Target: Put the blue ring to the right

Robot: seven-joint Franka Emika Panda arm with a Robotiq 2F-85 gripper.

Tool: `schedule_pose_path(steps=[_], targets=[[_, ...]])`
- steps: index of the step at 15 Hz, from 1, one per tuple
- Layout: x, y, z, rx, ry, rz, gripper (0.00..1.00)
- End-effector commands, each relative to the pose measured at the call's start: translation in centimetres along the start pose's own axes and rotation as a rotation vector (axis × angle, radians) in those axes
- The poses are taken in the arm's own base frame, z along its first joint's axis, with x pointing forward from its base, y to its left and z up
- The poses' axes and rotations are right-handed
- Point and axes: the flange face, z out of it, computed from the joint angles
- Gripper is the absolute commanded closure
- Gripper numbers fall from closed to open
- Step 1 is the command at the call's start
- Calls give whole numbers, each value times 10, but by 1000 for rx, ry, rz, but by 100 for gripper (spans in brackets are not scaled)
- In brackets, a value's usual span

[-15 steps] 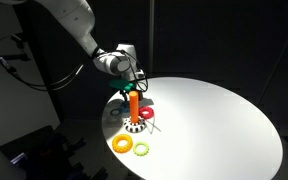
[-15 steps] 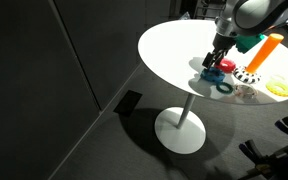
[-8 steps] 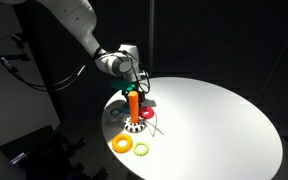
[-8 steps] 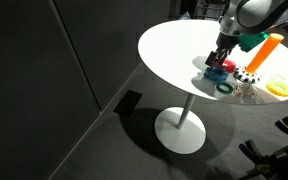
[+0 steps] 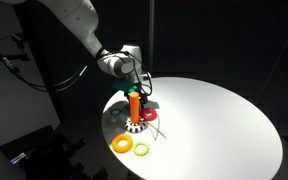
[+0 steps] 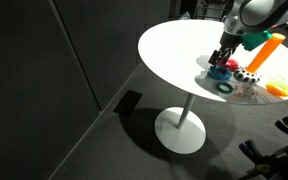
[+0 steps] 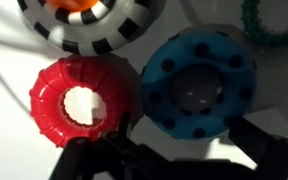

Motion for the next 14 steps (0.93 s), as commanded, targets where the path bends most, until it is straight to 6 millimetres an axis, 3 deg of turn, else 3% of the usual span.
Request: schedule_pose_path(steps=[1,14], targets=[[-6,16,5,-10,-21,15,0],[-22,76,13,-30,-38,117,0]])
